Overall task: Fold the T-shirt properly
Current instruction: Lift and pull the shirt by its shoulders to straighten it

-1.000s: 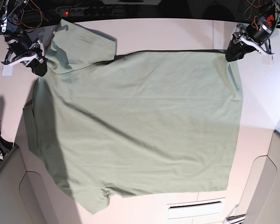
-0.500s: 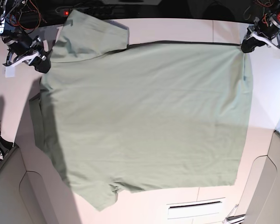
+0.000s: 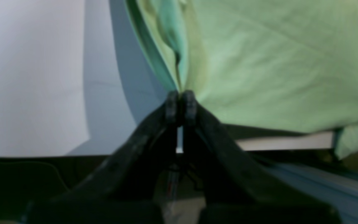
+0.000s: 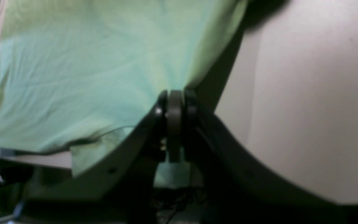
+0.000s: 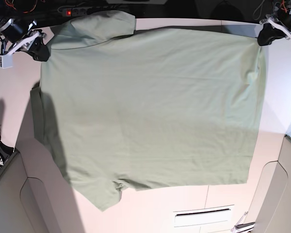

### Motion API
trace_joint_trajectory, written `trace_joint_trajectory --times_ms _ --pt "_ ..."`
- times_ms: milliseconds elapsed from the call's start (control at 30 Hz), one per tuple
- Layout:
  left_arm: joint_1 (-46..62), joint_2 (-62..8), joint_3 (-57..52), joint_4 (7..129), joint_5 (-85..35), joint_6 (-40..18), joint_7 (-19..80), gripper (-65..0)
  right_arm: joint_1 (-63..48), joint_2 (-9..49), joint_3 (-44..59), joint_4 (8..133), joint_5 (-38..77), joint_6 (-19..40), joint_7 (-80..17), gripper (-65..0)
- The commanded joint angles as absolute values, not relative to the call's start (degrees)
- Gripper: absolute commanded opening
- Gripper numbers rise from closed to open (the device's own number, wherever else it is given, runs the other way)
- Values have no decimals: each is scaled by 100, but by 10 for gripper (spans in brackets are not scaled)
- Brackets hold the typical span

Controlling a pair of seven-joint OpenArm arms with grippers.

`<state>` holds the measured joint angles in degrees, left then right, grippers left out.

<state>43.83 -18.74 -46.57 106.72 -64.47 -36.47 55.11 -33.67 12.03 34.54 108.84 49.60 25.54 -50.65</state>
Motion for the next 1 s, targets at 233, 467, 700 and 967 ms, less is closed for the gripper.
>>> trace_joint_trajectory --times_ms 233,467,700,967 --pt "3710 -2075 -4766 10943 -6466 -3837 5212 -650 -2571 1492 3446 11207 4965 2593 -4777 -650" --pt "2703 -2362 -3809 10510 -5317 -3524 4676 -650 -1400 1542 2602 10591 3994 2558 -4318 -650" --pt "1841 -2399 -3680 9915 -4626 -3214 4305 -650 -668 1538 2274 9695 3387 2226 -3940 -650" --pt "1699 -2399 -3669 9747 -4641 -3218 4112 -650 -416 1538 2274 9148 3385 2228 -3944 -650"
